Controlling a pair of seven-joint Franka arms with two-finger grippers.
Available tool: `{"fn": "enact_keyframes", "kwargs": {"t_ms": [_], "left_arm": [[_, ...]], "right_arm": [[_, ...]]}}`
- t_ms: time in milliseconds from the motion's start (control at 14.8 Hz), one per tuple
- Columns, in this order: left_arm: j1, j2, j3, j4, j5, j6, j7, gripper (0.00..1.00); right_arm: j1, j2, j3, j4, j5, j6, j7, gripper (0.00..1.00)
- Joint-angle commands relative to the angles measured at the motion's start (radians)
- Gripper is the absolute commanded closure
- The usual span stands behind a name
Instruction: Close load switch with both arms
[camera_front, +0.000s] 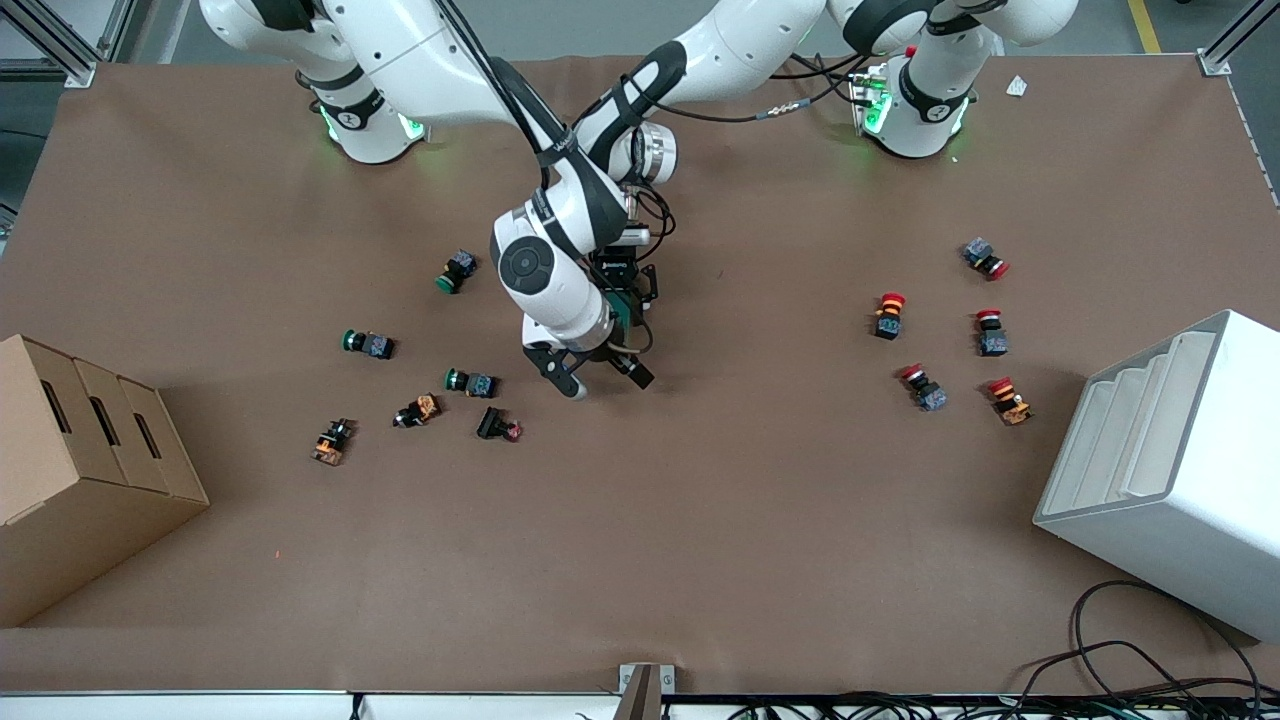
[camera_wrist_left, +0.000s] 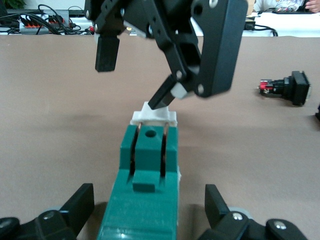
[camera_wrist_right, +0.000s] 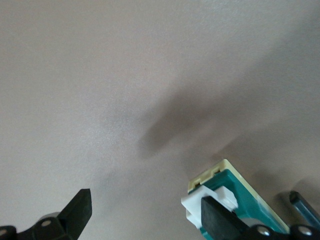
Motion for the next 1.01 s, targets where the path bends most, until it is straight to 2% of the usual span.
{"fn": "enact_keyframes", "kwargs": {"t_ms": [0,676,812,947], "left_arm": [[0.017,-0.042,-0.001,-0.002,-0.041,0.045,0.050,0.02],[0.055,-0.093,-0.010,0.012,-0.108,0.088,0.129,0.02],[0.058,-0.099,-0.010,0.027,-0.138,0.092,0.168,0.02],[0.060,-0.102,-0.010,0.060,-0.186,0.094,0.211,0.02]], "right_arm": [[-0.007,0.077,0.009,0.070,0.012,0.019,-0.019,0.00],[-0.005,0.140,0.009,0.078,0.001,0.093,-0.034,0.00],[-0.030,0.130,0.008,0.098,0.004,0.067,-0.062,0.00],[-0.062,0.111,0.006,0.118,0.004,-0.018,-0.097,0.00]]}}
